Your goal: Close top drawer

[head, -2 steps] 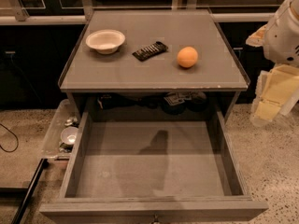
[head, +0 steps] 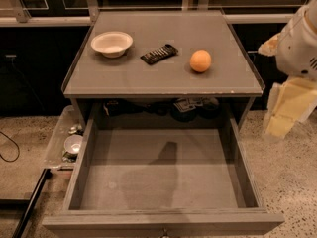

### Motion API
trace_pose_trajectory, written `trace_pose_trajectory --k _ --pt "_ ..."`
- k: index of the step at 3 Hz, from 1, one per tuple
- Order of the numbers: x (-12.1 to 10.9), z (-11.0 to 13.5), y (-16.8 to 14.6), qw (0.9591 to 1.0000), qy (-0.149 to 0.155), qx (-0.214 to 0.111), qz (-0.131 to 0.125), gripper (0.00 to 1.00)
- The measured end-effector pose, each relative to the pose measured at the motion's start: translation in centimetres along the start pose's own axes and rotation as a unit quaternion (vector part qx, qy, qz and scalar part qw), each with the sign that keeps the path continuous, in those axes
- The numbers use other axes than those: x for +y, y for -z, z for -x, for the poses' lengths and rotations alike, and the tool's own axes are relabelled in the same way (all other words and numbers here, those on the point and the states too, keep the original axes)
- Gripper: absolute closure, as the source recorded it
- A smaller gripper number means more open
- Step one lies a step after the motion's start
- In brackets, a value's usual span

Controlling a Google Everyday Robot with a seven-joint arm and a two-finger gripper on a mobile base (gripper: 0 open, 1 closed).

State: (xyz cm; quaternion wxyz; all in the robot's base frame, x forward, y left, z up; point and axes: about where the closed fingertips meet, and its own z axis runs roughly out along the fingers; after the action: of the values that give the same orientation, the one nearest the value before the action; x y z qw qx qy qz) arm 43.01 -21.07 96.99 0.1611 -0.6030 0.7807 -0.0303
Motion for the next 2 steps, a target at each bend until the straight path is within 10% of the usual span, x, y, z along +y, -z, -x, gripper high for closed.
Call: trace_pose_trajectory --k 2 --pt "9.5 5.8 1.9 0.9973 0.012 -0.054 -0.049 0.05"
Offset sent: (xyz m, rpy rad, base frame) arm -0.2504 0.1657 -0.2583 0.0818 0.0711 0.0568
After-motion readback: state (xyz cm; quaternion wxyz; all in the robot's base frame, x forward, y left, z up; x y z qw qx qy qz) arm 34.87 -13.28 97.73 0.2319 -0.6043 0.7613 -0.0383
